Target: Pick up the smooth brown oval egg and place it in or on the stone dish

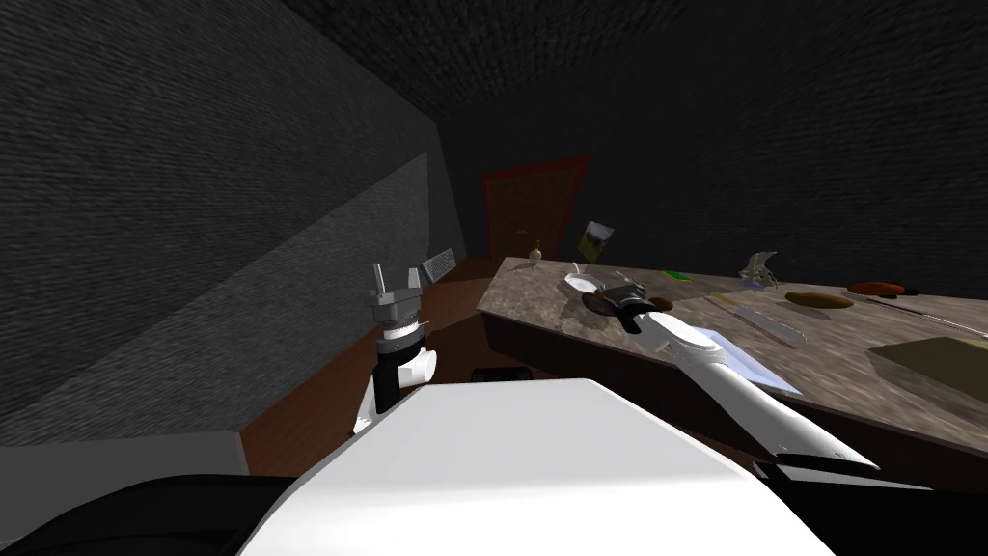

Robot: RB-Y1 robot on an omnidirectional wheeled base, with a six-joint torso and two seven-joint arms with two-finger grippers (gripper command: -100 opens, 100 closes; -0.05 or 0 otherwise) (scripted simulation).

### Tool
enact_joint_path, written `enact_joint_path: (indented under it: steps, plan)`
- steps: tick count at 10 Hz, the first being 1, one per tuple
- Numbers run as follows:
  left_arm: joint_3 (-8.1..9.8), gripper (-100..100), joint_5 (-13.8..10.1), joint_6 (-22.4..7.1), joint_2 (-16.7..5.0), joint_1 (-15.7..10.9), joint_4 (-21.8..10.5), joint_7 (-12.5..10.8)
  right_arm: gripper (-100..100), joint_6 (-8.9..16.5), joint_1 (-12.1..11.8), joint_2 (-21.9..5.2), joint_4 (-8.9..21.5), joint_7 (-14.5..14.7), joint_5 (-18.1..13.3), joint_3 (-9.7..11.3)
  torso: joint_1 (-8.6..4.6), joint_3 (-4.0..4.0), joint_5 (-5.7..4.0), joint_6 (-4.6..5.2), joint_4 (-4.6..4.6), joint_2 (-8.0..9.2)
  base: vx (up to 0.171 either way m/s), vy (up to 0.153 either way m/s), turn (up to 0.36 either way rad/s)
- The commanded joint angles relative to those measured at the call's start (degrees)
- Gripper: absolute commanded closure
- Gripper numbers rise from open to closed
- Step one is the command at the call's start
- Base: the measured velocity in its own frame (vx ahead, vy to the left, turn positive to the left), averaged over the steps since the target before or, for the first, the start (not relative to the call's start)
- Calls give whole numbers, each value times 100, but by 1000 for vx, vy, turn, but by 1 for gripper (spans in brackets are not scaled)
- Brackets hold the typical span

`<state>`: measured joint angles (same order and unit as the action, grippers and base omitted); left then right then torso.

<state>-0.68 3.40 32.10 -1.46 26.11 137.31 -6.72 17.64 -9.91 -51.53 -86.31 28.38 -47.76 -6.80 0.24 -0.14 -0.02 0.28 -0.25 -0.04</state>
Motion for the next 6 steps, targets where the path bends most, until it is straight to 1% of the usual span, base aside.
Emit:
enact_joint_path:
  steps: [1, 6]
  plan:
    - [0, 0, 0, 0, 0, 0, 0, 0, 0, 0, 0, 0, 0, 0, 0, 0, 0, 0, 0, 0, 0, 0, 0, 6, 0]
    - [0, 0, 0, 0, 0, 0, 0, 0, 0, 1, -1, 1, -2, 0, -1, 0, -15, 0, -4, 0, 0, 1, 0, 0, 0]
